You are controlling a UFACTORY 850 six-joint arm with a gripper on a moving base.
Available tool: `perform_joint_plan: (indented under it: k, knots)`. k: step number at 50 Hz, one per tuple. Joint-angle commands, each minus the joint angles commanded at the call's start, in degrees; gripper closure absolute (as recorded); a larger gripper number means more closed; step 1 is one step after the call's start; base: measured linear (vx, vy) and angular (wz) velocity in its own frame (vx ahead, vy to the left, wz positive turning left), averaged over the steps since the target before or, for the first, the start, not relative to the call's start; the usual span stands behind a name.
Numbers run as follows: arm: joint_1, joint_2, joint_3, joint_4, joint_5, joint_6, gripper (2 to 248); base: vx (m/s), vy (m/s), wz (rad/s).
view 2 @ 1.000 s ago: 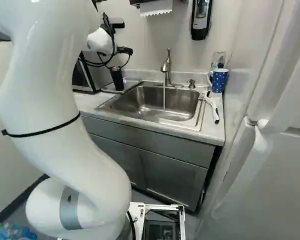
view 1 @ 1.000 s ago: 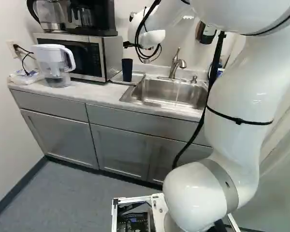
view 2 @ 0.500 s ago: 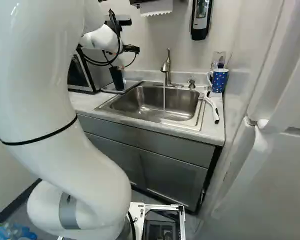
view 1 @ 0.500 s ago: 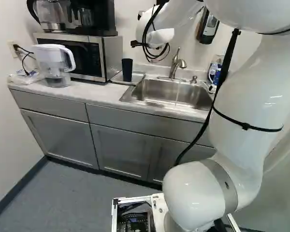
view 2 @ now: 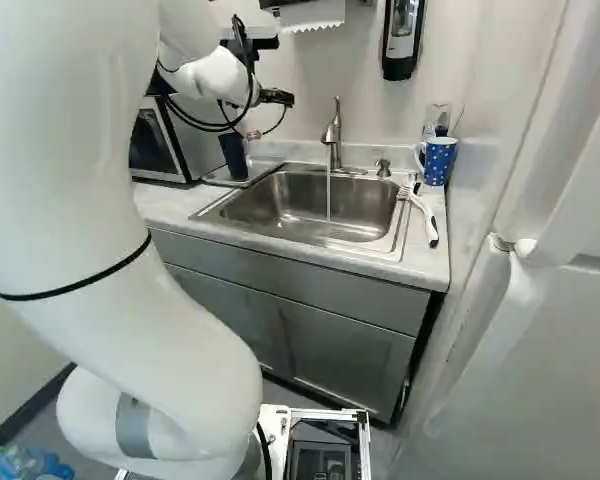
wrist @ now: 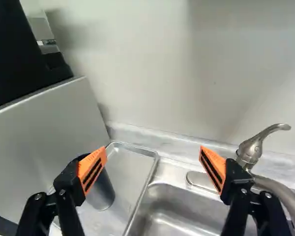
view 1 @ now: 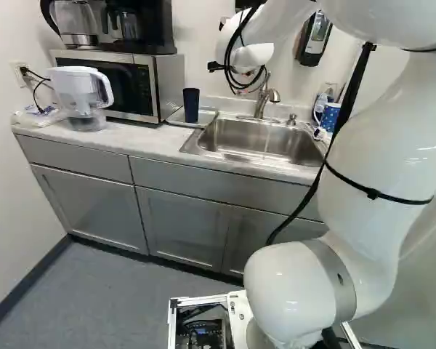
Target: Rinse the cup and place it in the tray
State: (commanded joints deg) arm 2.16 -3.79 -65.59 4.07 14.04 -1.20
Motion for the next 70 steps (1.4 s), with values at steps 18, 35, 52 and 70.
perform_joint_plan:
  k: [18,35,52,70]
  knots:
    - [-2.8,0.0,0.0,0.0,0.0,0.0,3,0.000,0.000,0.000]
    - [-5.5,0.0,-0.4,0.0,0.0,0.0,3,0.000,0.000,0.000]
    - [-8.1,-0.9,-3.2,0.0,0.0,0.0,3,0.000,0.000,0.000]
    - [-8.5,-5.2,-9.8,0.0,-2.0,0.0,3,0.000,0.000,0.000]
